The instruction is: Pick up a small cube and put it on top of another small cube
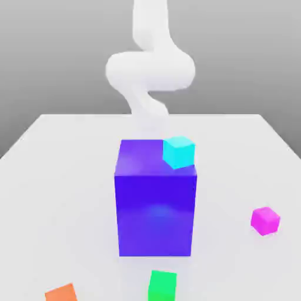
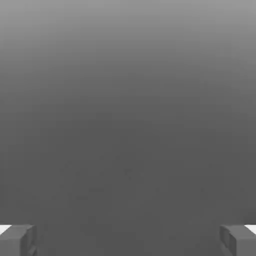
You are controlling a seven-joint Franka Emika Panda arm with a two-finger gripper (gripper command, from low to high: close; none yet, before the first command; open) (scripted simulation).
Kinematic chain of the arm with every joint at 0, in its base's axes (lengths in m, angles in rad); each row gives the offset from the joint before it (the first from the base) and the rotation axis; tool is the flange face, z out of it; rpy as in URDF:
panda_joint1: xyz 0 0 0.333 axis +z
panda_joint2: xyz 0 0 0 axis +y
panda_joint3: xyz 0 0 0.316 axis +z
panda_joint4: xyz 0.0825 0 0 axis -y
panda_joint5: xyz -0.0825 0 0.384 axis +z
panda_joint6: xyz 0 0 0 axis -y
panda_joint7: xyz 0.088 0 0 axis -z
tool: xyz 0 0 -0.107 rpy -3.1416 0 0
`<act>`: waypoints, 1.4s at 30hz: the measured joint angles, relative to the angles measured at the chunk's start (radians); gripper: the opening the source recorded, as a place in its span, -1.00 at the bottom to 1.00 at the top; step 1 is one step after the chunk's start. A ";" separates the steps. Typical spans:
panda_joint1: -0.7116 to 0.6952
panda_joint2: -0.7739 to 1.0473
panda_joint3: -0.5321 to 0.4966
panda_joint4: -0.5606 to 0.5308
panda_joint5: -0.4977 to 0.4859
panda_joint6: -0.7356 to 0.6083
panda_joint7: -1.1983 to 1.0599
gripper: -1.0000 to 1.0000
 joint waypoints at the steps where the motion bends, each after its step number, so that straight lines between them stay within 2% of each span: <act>1: 0.034 0.037 -0.002 -0.016 0.006 0.021 -0.050 0.00; 9: 0.274 0.314 0.004 -0.137 0.049 0.176 -0.422 0.00; 17: 0.456 0.588 0.070 -0.257 0.067 0.331 -0.772 0.00; 23: 0.576 0.792 0.129 -0.347 -0.025 0.447 -0.959 0.00; 29: 0.630 1.008 0.073 -0.329 -0.121 0.611 -0.935 0.00; 30: 0.640 1.041 0.062 -0.323 -0.128 0.638 -0.930 -1.00; 37: 0.641 1.047 0.060 -0.321 -0.131 0.641 -0.928 -1.00; 42: 0.616 0.892 0.098 -0.352 -0.077 0.517 -0.969 -1.00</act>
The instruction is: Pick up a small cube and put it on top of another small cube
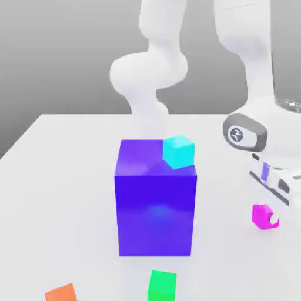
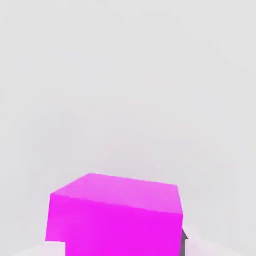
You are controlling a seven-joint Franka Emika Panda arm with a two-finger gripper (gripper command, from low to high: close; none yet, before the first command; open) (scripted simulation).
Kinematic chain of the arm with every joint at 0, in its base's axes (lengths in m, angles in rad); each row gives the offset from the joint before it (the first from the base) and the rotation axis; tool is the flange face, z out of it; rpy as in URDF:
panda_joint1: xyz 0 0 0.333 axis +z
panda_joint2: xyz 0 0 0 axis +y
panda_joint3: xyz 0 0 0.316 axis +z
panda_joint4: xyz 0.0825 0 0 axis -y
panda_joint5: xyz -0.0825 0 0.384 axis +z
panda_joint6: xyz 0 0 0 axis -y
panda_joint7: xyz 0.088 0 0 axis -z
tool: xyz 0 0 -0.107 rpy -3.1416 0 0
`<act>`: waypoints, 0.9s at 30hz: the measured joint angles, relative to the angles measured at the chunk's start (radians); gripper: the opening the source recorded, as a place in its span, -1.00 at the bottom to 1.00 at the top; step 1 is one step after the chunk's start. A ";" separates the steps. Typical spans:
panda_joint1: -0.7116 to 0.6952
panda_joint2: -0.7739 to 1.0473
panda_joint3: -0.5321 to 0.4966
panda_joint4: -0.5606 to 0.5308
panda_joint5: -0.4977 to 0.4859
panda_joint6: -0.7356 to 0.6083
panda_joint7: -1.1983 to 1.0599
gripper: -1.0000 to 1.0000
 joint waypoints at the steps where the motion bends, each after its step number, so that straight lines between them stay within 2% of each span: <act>1: -0.004 -0.033 0.004 -0.002 0.013 -0.026 -0.010 -1.00; 12: -0.278 0.027 -0.213 0.290 0.030 -0.184 -0.239 -1.00; 27: -0.478 0.108 -0.305 0.304 0.030 -0.284 -0.567 -1.00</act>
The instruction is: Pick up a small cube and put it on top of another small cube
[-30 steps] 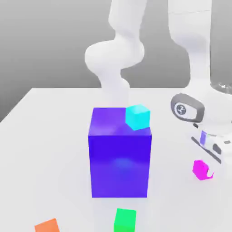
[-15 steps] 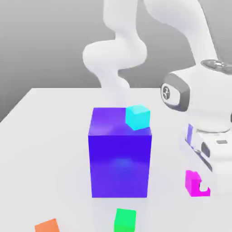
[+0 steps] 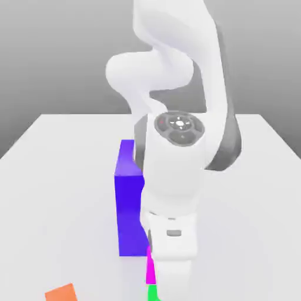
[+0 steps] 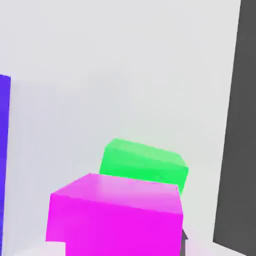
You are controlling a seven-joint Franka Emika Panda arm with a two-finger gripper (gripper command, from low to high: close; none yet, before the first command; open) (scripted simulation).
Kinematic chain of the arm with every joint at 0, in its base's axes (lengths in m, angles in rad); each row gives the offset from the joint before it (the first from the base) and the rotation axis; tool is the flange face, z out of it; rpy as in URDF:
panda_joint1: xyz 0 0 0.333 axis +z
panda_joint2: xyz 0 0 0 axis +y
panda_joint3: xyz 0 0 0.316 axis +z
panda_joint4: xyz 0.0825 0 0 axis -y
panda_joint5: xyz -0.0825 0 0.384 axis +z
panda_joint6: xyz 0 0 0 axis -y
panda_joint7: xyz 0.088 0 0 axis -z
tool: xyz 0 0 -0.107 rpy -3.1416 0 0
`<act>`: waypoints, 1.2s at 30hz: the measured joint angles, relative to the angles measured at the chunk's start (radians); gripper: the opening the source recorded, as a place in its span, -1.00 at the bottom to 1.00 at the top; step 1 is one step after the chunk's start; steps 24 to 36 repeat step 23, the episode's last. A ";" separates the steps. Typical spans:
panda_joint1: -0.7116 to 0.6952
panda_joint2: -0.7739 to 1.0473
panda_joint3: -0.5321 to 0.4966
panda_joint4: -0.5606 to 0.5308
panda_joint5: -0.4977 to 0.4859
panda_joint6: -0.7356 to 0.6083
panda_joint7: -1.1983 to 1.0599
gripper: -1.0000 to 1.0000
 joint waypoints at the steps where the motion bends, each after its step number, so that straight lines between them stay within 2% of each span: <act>1: -0.011 -0.004 -0.005 -0.001 -0.003 -0.001 -0.021 -1.00; 7: -0.044 -0.058 0.025 -0.020 0.002 -0.002 -0.218 -1.00; 14: -0.061 -0.126 0.098 -0.048 0.054 0.003 -0.510 -1.00; 20: -0.073 -0.002 0.124 -0.043 0.091 0.130 -0.570 -1.00; 21: -0.076 0.020 0.128 -0.042 0.097 0.150 -0.574 1.00; 36: -0.076 0.020 0.128 -0.042 0.097 0.150 -0.574 1.00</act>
